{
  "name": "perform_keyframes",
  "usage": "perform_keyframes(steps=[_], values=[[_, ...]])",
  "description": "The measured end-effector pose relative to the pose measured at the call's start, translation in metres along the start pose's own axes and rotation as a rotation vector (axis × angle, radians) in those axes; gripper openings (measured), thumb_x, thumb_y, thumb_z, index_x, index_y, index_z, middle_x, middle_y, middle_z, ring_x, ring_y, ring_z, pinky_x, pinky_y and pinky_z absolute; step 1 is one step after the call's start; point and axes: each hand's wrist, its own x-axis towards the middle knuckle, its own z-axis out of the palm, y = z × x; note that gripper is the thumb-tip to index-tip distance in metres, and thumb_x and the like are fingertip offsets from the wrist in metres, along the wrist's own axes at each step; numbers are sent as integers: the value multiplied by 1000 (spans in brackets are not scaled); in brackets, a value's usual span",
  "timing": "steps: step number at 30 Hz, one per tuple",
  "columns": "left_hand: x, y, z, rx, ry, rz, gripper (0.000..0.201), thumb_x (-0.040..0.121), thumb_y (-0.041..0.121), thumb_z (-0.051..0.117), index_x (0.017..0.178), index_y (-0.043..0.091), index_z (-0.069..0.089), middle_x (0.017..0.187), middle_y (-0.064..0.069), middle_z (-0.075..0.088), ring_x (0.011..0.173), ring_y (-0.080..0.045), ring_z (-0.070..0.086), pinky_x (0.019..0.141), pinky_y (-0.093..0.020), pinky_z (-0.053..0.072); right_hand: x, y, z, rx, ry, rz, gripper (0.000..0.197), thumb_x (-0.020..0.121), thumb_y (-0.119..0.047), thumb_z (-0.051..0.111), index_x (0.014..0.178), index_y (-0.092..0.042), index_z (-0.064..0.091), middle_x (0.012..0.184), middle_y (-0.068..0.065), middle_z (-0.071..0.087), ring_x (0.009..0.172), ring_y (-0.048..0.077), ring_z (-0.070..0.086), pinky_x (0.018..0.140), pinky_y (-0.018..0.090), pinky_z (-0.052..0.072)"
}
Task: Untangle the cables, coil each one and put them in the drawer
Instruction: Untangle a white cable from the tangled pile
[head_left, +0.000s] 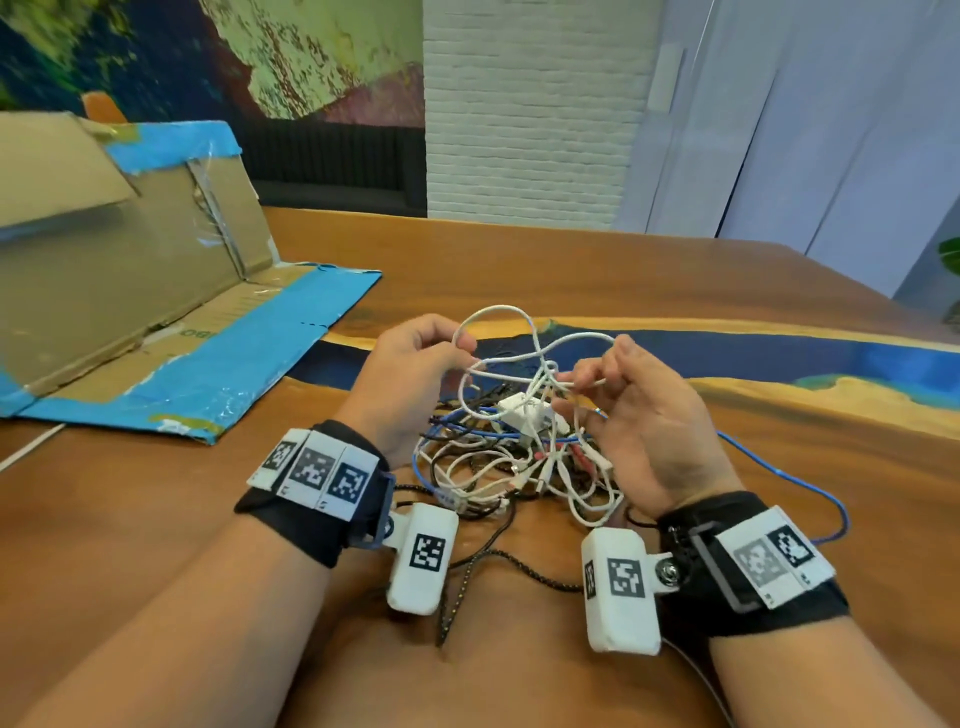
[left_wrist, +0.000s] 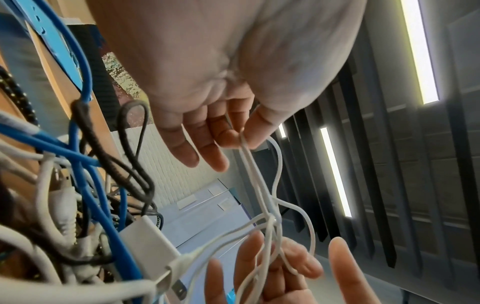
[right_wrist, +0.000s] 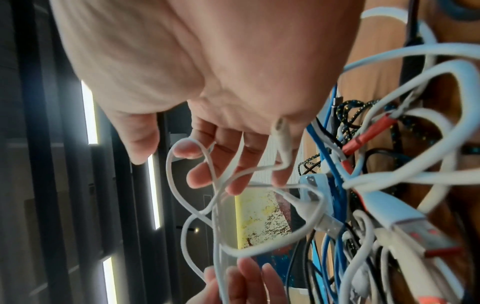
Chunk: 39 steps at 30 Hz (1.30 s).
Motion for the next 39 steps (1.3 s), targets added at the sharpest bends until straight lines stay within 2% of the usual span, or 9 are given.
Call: perform_keyframes(steps=[4, 12, 18, 22, 25, 30, 34, 36, 39], values=[[0, 4, 0, -64, 65, -48, 25, 89, -10, 42, 81, 10, 54, 53, 0, 45, 50, -21, 54, 58, -34, 53, 0, 0, 0, 112, 31, 8, 36, 100, -29, 56, 66, -15, 56, 67, 5, 50, 97, 28, 67, 95, 51, 49], [9, 3, -9, -28, 279, -126, 38, 87, -4, 36, 107, 20, 57, 49, 6, 38, 43, -14, 37, 50, -32, 45, -1, -7, 3, 128, 82, 4, 26, 105, -21, 47, 84, -10, 58, 47, -5, 26, 48, 15, 37, 74, 34, 58], [13, 4, -22, 95, 332, -106, 34, 87, 0, 41, 85, 20, 69, 61, 1, 39, 46, -14, 35, 47, -29, 41, 0, -12, -7, 249, 90, 49, 36, 106, -23, 42, 72, -13, 45, 60, 2, 33, 64, 22, 52, 82, 37, 48], [14, 1, -32, 285, 164, -135, 18, 89, 8, 64, 92, 22, 74, 61, 1, 40, 51, -18, 30, 48, -31, 31, 4, -11, -8, 200, 129, 42, 31, 108, -24, 40, 84, -12, 54, 58, -2, 30, 53, 17, 41, 78, 37, 48], [9, 9, -31, 379, 126, -44, 21, 84, 25, 82, 103, 29, 74, 69, 6, 53, 63, -18, 45, 62, -41, 44, 5, -11, -7, 144, 151, 38, 28, 109, -23, 40, 94, -9, 59, 58, -2, 33, 55, 16, 42, 73, 34, 47], [-3, 24, -19, 296, 40, 246, 17, 85, 23, 81, 101, 22, 75, 62, 3, 56, 58, -10, 49, 54, -21, 41, 0, -10, 2, 129, 71, 43, 24, 109, -20, 38, 106, -11, 60, 65, 3, 50, 65, 20, 58, 77, 41, 56], [-17, 24, -2, 425, -416, 61, 26, 84, 28, 81, 109, 29, 76, 92, 8, 77, 75, -5, 69, 66, -20, 53, -4, -8, 11, 206, -20, 55, 23, 109, -15, 35, 112, -12, 58, 71, 7, 54, 73, 22, 66, 83, 53, 60], [-17, 17, 4, 462, -487, 34, 34, 84, 29, 82, 116, 35, 73, 99, 8, 77, 84, -10, 71, 80, -29, 57, -6, -8, 12, 222, -36, 64, 24, 109, -16, 33, 112, -14, 57, 73, 8, 57, 81, 25, 71, 80, 53, 60], [-15, 8, 6, 476, -443, 30, 31, 84, 31, 81, 113, 39, 72, 78, 8, 70, 70, -8, 61, 78, -37, 52, -7, -11, 11, 240, -20, 78, 25, 111, -17, 31, 113, -15, 56, 74, 9, 62, 90, 28, 75, 73, 47, 62]])
